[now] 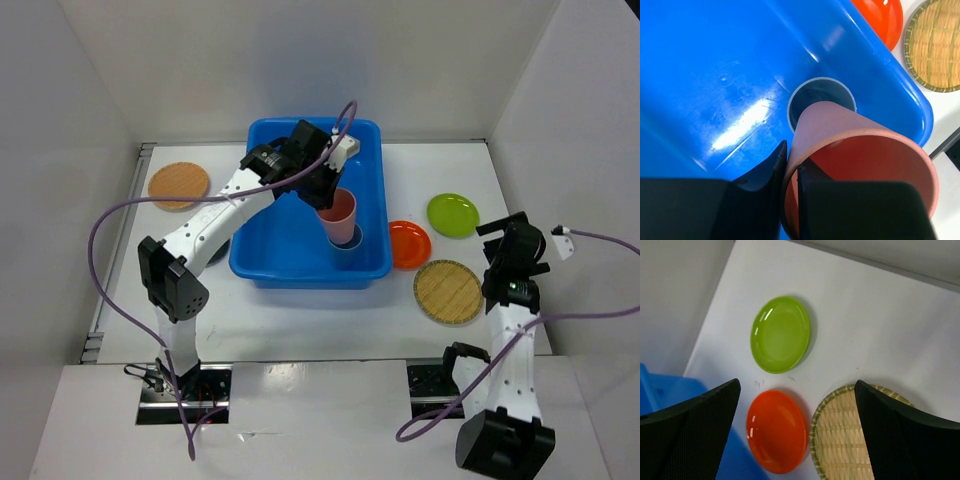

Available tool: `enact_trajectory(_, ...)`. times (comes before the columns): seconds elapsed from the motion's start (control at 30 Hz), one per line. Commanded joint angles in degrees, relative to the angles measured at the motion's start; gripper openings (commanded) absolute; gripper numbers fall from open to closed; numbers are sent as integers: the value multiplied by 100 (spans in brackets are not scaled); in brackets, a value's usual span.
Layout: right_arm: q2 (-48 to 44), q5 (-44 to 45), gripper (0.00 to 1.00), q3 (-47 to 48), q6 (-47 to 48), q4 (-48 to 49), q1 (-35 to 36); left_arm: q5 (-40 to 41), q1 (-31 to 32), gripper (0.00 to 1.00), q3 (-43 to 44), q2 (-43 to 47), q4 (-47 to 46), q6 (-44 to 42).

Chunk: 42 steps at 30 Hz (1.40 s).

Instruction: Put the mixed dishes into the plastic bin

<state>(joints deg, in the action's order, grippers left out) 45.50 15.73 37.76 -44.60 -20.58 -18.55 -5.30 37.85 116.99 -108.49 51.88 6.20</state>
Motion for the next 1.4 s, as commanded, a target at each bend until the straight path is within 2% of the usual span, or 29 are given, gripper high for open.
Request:
enact_trajectory(0.0, -330, 230, 99, -198, -547, -727, -18, -14, -14, 1, 96, -146, -213, -75)
enact_trajectory(0.2, -533, -219, 99, -462, -752, -702, -18, 20, 39, 2, 281, -410, -318, -22)
enact_trajectory(0.43, -533, -439, 99, -523, -515, -404, -18, 126, 91, 6, 167, -647, -371, 100)
enact_trajectory(0.53, -427, -518, 99, -577, -392, -132, -18, 11, 91, 21, 44, -647, -424, 101)
enact_trajectory(0.7, -157, -650, 99, -700, -216, 396, -18, -155, 91, 35, -80, -647, -608, 215)
enact_trajectory(0.77, 2, -650, 99, -700, -163, 676, -18, -156, 91, 45, -80, -586, -670, 303)
enact_trajectory(0.83, 362, -650, 99, -700, -93, 966, -18, -156, 91, 61, -80, -455, -732, 365)
enact_trajectory(0.87, 511, -719, 99, -700, -32, 1064, -18, -156, 91, 72, -80, -402, -732, 365)
enact_trajectory(1.0, 1739, -904, 98, -419, 92, 1372, -18, 55, 91, 93, 95, -77, -732, 365)
enact_trajectory(1.13, 2831, -1115, 91, -102, 232, 1679, -18, 108, 91, 95, 44, 599, -1109, 478)
enact_trajectory(1.37, 3553, -1116, 84, 249, 180, 2277, -18, -261, -154, 96, -763, 1698, -1944, 654)
